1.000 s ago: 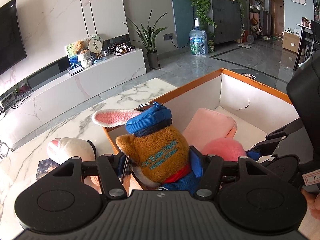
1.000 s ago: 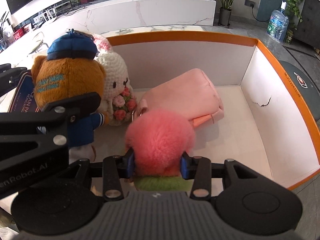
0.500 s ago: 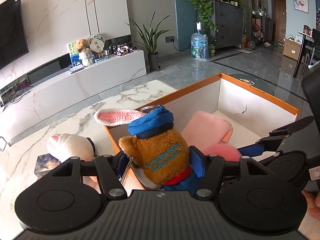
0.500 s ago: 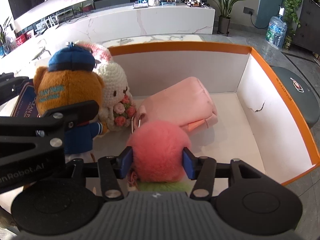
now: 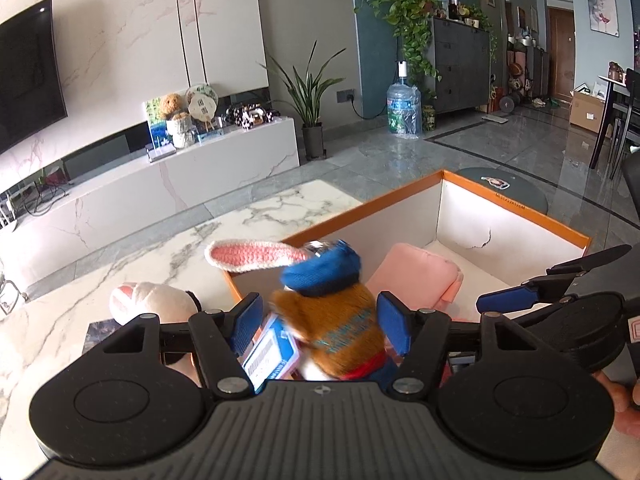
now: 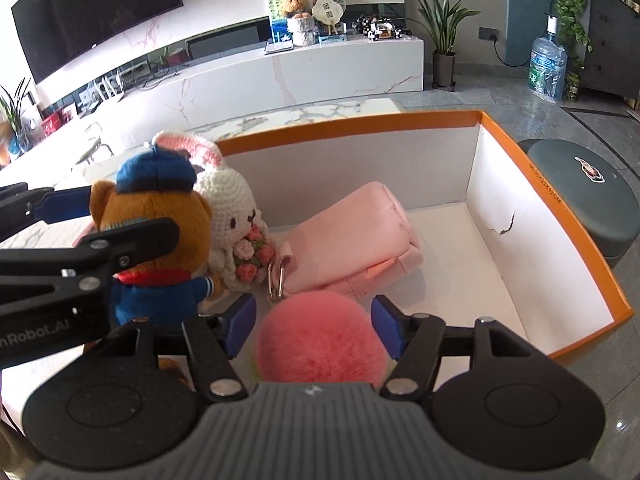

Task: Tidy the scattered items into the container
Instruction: 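Lower the teddy bear with the left tool while the right tool lowers the pompom into the box, then open the left tool to release the teddy bear while the right tool releases the pompom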

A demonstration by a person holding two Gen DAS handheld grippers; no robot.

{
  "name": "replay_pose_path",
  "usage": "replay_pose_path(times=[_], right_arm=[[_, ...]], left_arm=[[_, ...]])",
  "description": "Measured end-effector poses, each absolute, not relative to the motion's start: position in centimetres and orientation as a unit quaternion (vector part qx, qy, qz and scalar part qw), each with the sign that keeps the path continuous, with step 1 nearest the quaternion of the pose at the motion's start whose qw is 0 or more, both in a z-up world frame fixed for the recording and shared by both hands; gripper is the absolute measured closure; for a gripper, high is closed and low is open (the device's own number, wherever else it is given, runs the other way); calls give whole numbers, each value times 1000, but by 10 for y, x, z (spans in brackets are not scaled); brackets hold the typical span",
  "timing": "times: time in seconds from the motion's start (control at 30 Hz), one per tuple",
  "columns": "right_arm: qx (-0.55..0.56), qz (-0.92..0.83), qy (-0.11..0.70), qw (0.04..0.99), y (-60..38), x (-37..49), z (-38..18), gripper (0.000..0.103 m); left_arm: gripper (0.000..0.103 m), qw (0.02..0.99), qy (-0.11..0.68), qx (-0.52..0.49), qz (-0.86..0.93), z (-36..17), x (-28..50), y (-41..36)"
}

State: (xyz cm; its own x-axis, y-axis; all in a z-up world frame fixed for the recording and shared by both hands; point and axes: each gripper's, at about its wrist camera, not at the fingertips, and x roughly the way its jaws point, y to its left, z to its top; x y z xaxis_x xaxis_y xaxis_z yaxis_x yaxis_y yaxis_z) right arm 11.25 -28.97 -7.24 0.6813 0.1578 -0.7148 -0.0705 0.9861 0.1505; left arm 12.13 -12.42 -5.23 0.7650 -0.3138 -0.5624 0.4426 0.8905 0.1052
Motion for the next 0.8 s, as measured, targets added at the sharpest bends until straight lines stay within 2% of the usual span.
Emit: replay_pose_path(times=[0.1, 0.17, 0.33, 0.47, 0.57, 0.8], right_arm=[[64, 59, 388, 917, -292, 112, -71, 37], [63, 56, 387, 918, -291, 112, -72, 37], [64, 56, 385, 919, -291, 113, -72, 38], [61, 55, 384, 919, -290, 113, -73, 38], [57, 58, 388, 918, -288, 114, -74, 47], [43, 67, 397, 914, -284, 115, -77, 48]], left_arm=[[29, 932, 276, 115, -205, -49, 120, -125], [34, 930, 280, 114, -207, -50, 121, -126], [55, 922, 309, 113, -203, -58, 125, -129], [57, 918, 330, 105, -196, -66, 129, -128], [58, 917, 334, 104, -194, -67, 128, -128], [58, 919, 330, 106, -191, -64, 123, -130]])
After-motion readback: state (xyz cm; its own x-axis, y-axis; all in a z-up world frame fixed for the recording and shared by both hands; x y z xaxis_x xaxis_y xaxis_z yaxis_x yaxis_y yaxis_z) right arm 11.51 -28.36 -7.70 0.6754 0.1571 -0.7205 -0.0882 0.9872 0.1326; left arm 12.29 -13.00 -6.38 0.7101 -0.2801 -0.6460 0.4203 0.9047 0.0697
